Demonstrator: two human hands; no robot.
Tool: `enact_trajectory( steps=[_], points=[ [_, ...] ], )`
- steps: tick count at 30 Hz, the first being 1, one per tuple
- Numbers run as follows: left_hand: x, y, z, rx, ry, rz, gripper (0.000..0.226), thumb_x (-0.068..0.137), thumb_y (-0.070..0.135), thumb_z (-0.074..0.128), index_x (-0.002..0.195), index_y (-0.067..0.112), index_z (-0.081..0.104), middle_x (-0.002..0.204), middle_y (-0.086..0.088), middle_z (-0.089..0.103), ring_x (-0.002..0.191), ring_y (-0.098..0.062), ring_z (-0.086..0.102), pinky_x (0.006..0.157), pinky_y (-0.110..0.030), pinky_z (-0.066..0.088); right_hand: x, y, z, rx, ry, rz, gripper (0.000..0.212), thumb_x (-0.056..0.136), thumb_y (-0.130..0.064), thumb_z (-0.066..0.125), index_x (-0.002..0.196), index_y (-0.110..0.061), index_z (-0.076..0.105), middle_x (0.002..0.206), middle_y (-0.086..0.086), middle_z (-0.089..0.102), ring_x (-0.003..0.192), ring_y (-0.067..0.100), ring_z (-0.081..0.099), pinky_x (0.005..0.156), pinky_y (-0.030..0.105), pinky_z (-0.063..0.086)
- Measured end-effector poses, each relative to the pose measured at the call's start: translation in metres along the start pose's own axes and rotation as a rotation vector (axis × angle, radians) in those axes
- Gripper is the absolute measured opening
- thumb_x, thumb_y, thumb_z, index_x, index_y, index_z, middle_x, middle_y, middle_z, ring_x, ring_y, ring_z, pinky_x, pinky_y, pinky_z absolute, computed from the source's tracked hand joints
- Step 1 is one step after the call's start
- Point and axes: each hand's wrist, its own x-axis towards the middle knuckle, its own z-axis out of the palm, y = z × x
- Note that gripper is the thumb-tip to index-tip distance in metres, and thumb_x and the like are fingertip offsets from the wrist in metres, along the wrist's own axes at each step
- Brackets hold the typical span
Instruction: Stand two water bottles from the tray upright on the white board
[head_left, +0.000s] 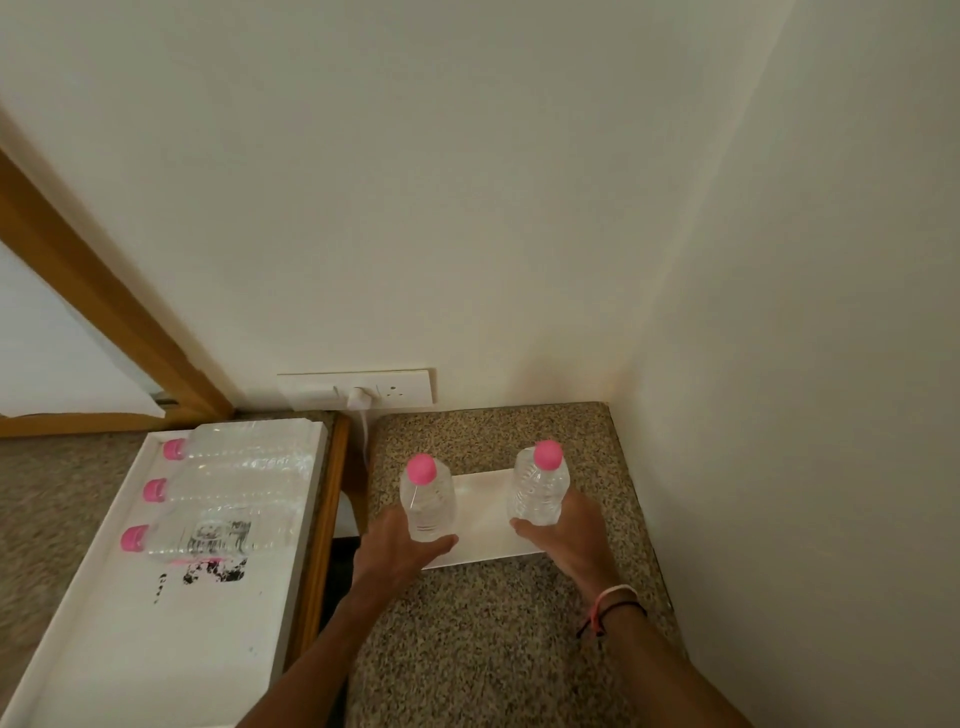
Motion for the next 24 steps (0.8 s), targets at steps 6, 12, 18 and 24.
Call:
enact_trajectory(
  steps=[6,12,18,24],
  points=[
    [0.002,0.001,-0.005,-0.020,-0.043,0.019,0.087,0.065,0.048,0.089,0.137,0.017,0.051,0.136,-0.009,0.064,0.125,-0.029,0.059,0.102,-0.046,0.050,0.002,0.004,-0.002,-0.004,-0.011,0.011,0.060,0.062,-0.033,0.091,0.111,-0.009,0.066,0.103,0.006,0.071,0.094,0.023,0.068,0.077,0.037,0.060],
    [0.000,0.004,-0.013,-0.051,-0.085,0.051,0.092,0.061,0.056,0.087,0.136,0.018,0.051,0.136,-0.008,0.063,0.125,-0.026,0.058,0.099,-0.034,0.047,0.002,0.002,-0.004,0.020,-0.029,-0.005,0.065,0.060,-0.041,0.091,0.113,-0.013,0.067,0.105,0.002,0.071,0.097,0.021,0.068,0.079,0.037,0.060],
    [-0.017,0.023,-0.023,-0.091,0.043,0.144,0.124,0.045,0.087,0.073,0.146,0.026,0.036,0.146,-0.003,0.047,0.135,-0.022,0.041,0.108,-0.051,0.044,-0.005,-0.006,-0.020,0.042,-0.061,-0.031,0.126,0.041,-0.079,0.082,0.148,-0.033,0.033,0.146,-0.002,0.049,0.129,0.022,0.050,0.099,0.051,0.049],
    [-0.025,0.060,-0.053,-0.084,0.161,0.236,0.141,0.048,0.085,0.073,0.158,0.028,0.004,0.165,-0.007,0.021,0.149,-0.024,0.026,0.115,-0.055,0.037,-0.004,-0.047,-0.052,-0.041,0.038,-0.134,0.137,0.041,-0.090,0.071,0.153,-0.041,0.009,0.164,-0.002,0.021,0.146,0.023,0.027,0.111,0.053,0.035]
  ],
)
